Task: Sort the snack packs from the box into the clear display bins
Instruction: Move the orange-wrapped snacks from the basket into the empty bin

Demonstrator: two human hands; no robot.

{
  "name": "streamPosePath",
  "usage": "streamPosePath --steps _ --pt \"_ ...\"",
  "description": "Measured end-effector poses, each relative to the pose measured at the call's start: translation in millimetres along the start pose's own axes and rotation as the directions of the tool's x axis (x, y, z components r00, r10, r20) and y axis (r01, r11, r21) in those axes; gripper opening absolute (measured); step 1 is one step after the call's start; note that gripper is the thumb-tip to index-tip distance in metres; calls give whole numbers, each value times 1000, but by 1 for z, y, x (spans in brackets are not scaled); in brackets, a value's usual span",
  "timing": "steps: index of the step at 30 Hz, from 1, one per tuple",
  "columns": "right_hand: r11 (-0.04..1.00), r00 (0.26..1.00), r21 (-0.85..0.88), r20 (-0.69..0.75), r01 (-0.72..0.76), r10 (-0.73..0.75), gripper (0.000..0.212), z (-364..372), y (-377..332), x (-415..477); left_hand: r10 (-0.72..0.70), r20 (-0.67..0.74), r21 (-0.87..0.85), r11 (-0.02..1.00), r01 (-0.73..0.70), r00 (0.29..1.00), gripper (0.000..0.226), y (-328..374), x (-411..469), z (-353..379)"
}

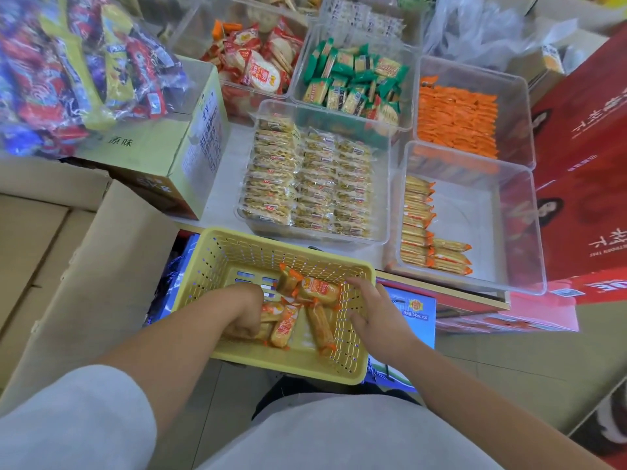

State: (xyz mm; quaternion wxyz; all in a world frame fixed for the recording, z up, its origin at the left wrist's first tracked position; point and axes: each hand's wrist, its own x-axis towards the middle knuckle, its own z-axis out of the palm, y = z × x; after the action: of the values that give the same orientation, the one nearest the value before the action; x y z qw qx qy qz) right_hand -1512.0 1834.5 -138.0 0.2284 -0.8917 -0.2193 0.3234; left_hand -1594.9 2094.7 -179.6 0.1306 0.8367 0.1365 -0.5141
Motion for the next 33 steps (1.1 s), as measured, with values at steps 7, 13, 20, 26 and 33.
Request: streamPosePath --steps 7,13,20,26,33 --pt "999 1000 28 0 -26 26 57 -1 -2 -1 30 -55 -446 893 -52 998 43 -11 -7 -6" --pt "999 1000 33 5 -27 27 56 -2 -8 -3 49 46 -620 784 -10 998 45 13 4 5" --pt "999 999 -19 2 -41 41 55 -1 -10 -6 77 136 -770 635 56 988 61 45 15 7" --pt "999 999 -18 -15 -38 38 55 0 -10 -7 165 168 -882 466 73 972 32 71 16 16" --pt "999 999 41 -36 -7 8 54 3 -10 -6 224 116 -947 319 40 968 36 79 18 15"
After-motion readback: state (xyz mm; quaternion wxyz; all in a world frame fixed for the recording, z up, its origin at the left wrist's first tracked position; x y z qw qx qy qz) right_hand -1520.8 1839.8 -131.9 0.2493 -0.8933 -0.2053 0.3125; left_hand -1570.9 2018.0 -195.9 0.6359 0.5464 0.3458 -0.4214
